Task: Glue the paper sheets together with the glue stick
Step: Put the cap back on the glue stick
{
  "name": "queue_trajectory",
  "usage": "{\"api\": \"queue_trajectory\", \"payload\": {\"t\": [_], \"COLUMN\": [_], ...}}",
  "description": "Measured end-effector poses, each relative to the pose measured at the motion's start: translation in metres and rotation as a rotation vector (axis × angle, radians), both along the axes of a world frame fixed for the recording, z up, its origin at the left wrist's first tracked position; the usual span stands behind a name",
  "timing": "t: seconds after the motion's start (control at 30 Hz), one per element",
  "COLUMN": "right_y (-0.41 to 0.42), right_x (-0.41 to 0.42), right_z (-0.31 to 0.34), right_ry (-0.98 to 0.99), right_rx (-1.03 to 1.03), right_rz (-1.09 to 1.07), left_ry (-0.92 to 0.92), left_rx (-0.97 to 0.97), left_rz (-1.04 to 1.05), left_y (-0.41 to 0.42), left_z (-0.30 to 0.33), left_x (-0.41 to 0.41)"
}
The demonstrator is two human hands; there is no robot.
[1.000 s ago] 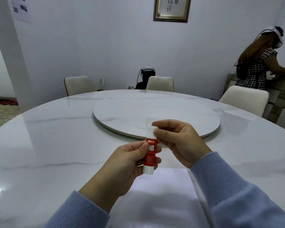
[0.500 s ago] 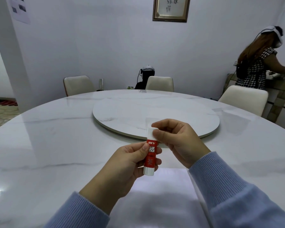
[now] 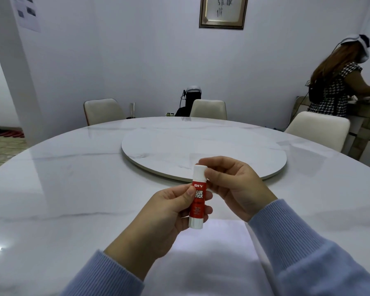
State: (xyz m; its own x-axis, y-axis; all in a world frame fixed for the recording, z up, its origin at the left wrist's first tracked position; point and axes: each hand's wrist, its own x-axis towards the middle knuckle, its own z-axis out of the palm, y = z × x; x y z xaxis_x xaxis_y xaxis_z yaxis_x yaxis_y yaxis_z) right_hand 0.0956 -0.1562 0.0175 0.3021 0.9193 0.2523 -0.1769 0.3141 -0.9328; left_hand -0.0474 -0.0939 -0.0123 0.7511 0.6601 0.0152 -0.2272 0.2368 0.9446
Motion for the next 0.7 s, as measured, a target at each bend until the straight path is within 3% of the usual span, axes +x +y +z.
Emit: {"api": "queue_trajectory", "payload": {"t": [0.2, 0.33, 0.5, 0.7], "right_y": [-0.0002, 0.0029, -0.0022, 0.0062], "right_x": [-0.002, -0.0063, 0.0003, -0.0055], "right_z": [0.0036, 0.0008, 0.0049, -0.0018], "right_ry": [0.0, -0.075, 0.027, -0.099], "right_rx": [0.0, -0.004, 0.001, -0.019], "right_rz": [0.031, -0.087, 0.07, -0.093], "left_ry": [-0.012, 0.006, -0.02, -0.046], "left_rx": [0.01, 0.016, 0.005, 0.0], "left_rz": [-0.007, -0.018, -0.018, -0.005], "left_y": [0.0006, -0.0016, 0.0002, 0.0022], "left_z": [0.0008, 0.0, 0.0006, 0.0002], "left_x": [-0.0011, -0.0001, -0.0005, -0.0005]}}
